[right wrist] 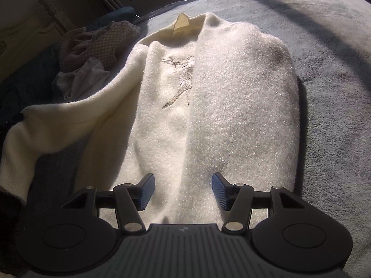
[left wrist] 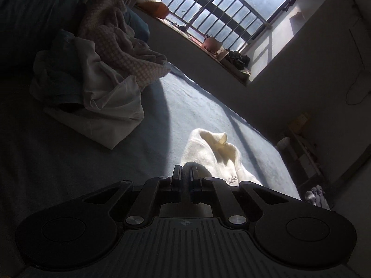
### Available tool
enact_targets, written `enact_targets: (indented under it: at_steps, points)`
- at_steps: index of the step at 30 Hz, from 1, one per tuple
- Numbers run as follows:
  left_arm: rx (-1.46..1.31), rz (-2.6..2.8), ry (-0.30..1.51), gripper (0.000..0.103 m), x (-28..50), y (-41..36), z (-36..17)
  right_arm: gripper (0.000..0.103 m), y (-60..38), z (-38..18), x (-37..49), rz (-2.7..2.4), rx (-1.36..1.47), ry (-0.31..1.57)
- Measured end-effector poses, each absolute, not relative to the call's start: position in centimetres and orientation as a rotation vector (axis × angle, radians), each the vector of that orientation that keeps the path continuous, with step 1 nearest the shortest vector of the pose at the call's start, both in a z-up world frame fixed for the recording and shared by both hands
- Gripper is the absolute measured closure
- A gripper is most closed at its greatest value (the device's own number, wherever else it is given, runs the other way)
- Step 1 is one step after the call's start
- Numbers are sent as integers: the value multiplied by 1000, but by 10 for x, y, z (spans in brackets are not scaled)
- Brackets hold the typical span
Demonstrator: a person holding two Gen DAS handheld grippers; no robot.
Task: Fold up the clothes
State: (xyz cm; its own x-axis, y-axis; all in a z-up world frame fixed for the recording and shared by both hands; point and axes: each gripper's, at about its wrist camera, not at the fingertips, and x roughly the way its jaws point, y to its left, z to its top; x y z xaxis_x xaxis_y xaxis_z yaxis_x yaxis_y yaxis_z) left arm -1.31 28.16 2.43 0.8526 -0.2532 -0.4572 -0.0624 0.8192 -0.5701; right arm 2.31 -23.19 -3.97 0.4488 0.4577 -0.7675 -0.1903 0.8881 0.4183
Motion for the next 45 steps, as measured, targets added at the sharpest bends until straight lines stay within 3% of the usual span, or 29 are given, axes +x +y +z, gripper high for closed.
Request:
enact_targets:
  at_steps: [5,7,9,14,21,24,26,34,37,39,40,41,45]
  points:
    - [-597,119,352,99,38,339,62,45,-232,-40,24,409,288,1033]
    - [-546,227,355,96,61,354,56,45,-232,-41,24,410,287,1035]
    - [-538,310,397,66,80,368,43,45,-232,-43,25,408,288,1040]
    - [-649,358,437,62,75,372,4,41,-232,-45,27,421,285,1040]
    - [-383,0,531,56,46,264,3,39,-214,-40,11,463,80,1012]
    - [-296,-188,596,50,35,205,-3,20,-198,-44,-11,512,-86,989]
    - [-257,-315,647,50,26,168,-13,16,-191,-49,-31,533,-190,972]
    - [-48,-571,763,50,-6,62,-57,17,-199,-61,-102,465,-400,927]
    - [-33,-608,797,50,-12,47,-68,31,-214,-67,-116,429,-356,980]
    - [-29,-612,810,50,-12,44,-72,59,-227,-64,-115,423,-251,998]
    - [-35,-611,818,50,-12,41,-75,66,-232,-61,-114,415,-207,1001]
    - [-40,-611,827,50,-12,39,-77,84,-238,-56,-112,409,-169,997]
    - [-34,-604,860,50,-13,29,-86,85,-275,-9,-95,344,5,903]
